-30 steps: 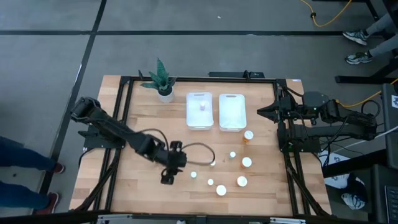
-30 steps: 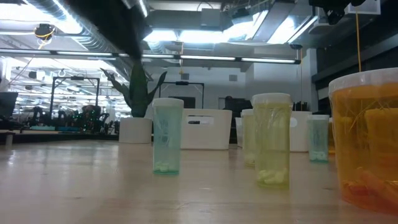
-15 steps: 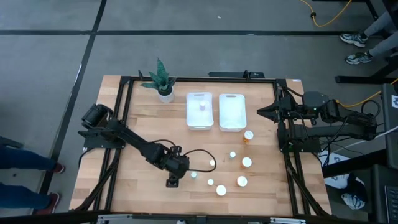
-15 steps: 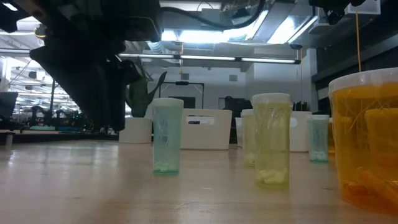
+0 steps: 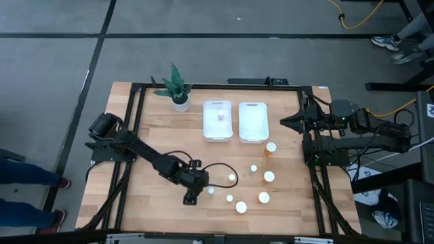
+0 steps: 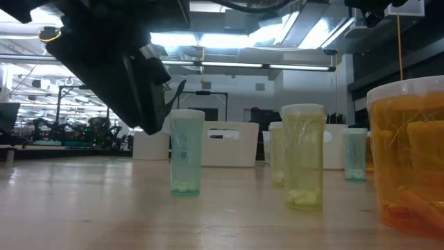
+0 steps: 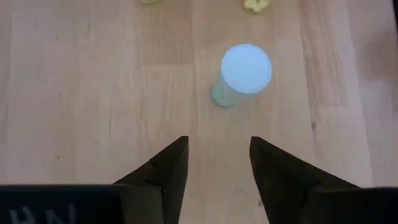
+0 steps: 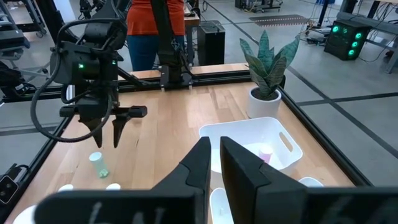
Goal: Pick and place medicine bottles into bin by pill shape (circle, oval)
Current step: Put the bottom green pill bottle into the left white bin
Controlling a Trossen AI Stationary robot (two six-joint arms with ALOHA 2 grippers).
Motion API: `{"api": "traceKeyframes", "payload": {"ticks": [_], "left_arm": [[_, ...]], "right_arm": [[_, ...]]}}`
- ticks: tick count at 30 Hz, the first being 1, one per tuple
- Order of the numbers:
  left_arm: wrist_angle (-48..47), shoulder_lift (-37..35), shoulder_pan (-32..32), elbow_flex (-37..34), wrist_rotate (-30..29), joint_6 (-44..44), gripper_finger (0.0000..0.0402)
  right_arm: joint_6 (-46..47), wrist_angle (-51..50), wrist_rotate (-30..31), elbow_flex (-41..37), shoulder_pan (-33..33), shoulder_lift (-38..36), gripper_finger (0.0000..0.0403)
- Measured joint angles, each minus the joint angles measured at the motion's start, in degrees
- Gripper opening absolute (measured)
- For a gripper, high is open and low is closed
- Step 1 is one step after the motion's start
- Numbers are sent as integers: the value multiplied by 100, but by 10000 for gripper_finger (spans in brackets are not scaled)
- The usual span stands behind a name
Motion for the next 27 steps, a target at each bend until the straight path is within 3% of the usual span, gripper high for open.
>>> {"api": "traceKeyframes", "payload": {"ticks": [9, 15, 27], "left_arm": [[11, 0, 14, 0, -81, 185, 247], [102, 54, -8, 0, -45, 215, 248], [1426, 494, 14, 0, -195, 690, 245]], "right_arm": [[0, 1, 2, 0, 0, 0, 39], [0, 0, 0, 0, 2, 0, 39], [-1, -31, 2, 0, 1, 0, 39]]}}
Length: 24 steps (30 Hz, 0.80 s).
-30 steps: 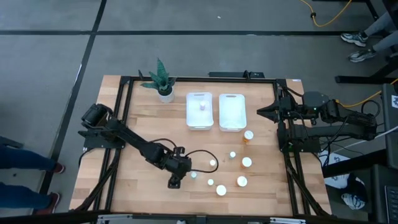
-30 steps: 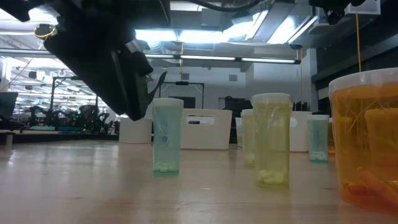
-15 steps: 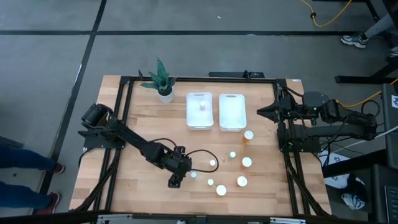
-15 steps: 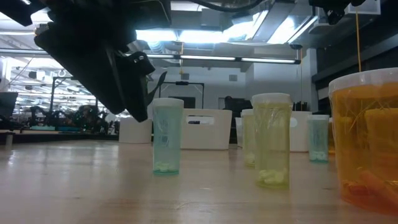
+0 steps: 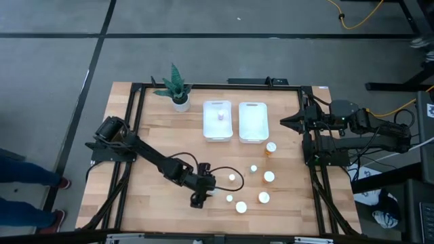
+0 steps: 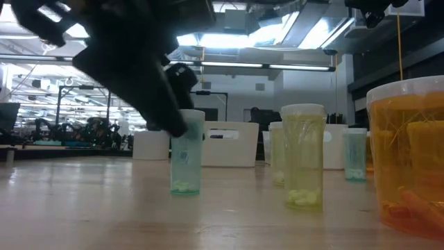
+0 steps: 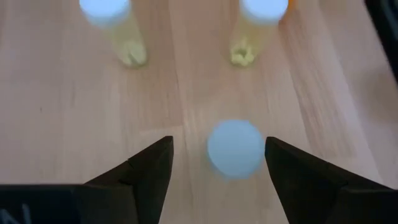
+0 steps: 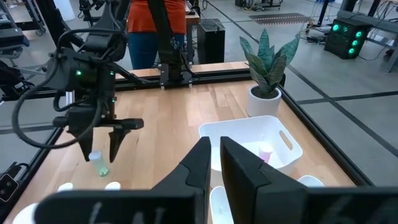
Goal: Pick and place medicine bottles into bin by pill shape (circle, oval)
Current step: Put the bottom green pill bottle into the left white bin
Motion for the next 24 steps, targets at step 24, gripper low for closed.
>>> {"api": "traceKeyframes", "payload": {"ticks": [24], "left_arm": [[133, -13, 15, 0, -45, 82, 146]], "right_arm": [[1, -153, -1, 0, -1, 2, 39]]}}
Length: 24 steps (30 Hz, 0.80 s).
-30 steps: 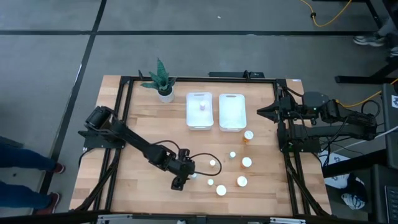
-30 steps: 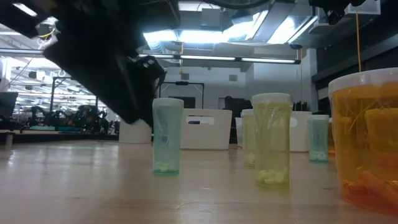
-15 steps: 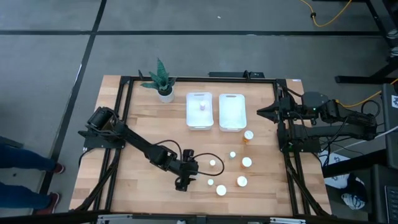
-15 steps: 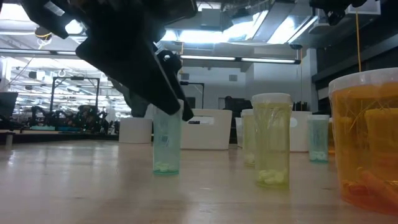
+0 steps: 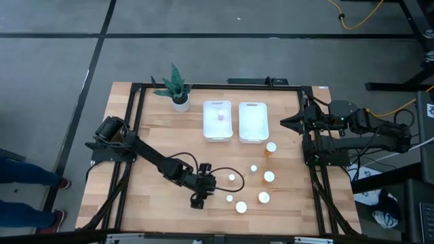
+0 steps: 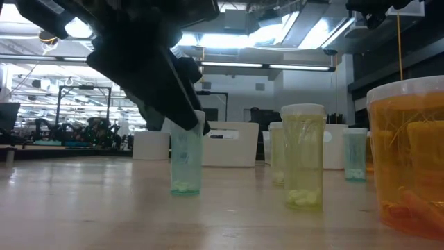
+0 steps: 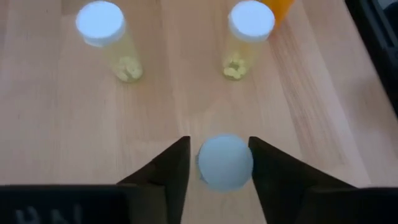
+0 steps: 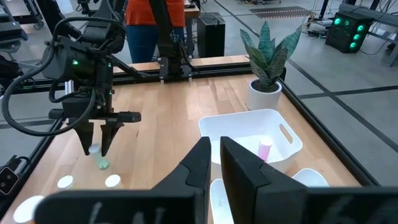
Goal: Pick and place medicine bottles into bin by pill shape (circle, oval)
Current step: Put the bottom green pill bottle into the left white bin
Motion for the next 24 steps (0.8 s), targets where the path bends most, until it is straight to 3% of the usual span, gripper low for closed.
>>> {"api": "traceKeyframes", "payload": {"ticks": [6, 12, 18, 21, 24], "left_arm": [[40, -403, 312, 0, -318, 4, 93], [-71, -1449, 843, 0, -411, 9, 88], [-344, -2252, 1803, 0, -1611, 121, 88], [-443, -2324, 2505, 9, -1427, 371, 89], [-556, -2232, 3198, 9, -881, 411, 90]], "right_arm": [[-1, 1, 1, 0, 0, 0, 39], [0, 2, -1, 0, 0, 0, 39], [-2, 22, 1, 0, 0, 0, 39], [-2, 33, -1, 0, 0, 0, 39], [15, 33, 0, 0, 1, -1, 39]]}}
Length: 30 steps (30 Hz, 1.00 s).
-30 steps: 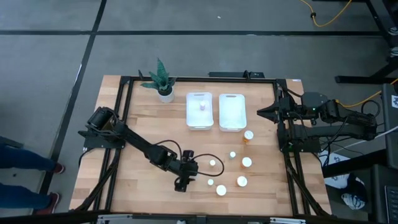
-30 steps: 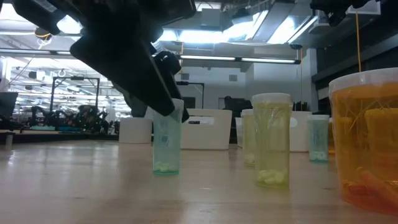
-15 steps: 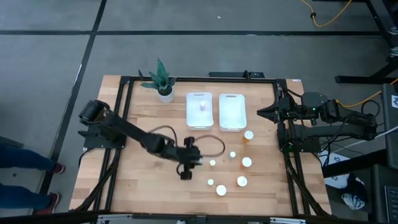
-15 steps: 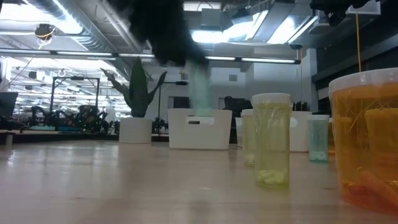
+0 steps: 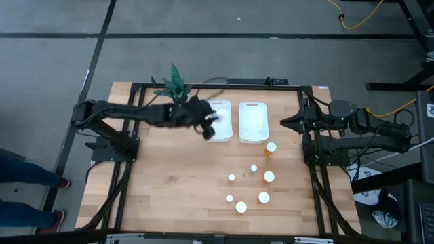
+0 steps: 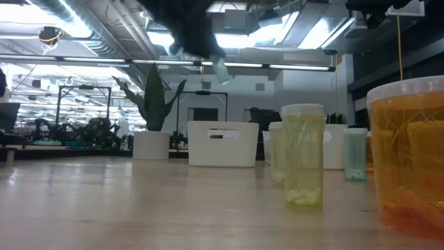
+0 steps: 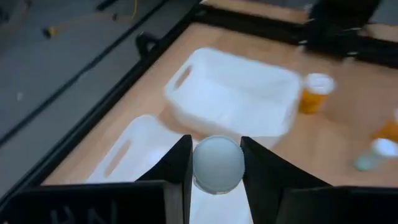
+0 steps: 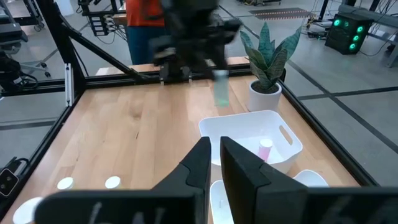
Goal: Pick and place medicine bottles into bin by pill shape (circle, oval)
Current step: Put the bottom green pill bottle into the left white bin
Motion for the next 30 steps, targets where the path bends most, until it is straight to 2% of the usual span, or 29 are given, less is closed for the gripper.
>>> {"api": "traceKeyframes", "payload": {"ticks": [5, 8, 15, 22, 30], "left_arm": [[-296, 370, 783, -9, 255, -6, 91], [-295, 644, 1016, -9, 670, -5, 91], [-226, 1273, 1261, -9, 742, 0, 92], [259, 1820, 1394, -9, 751, 4, 93], [271, 1983, 1379, -9, 738, 19, 101]], "right_arm": [[18, -8, -1, 0, 1, 1, 39], [1, -9, -1, 0, 1, 0, 39], [-4, -7, 1, 0, 0, 0, 39], [-11, -9, 1, 0, 0, 1, 39], [-19, -30, 1, 0, 0, 1, 39]]}}
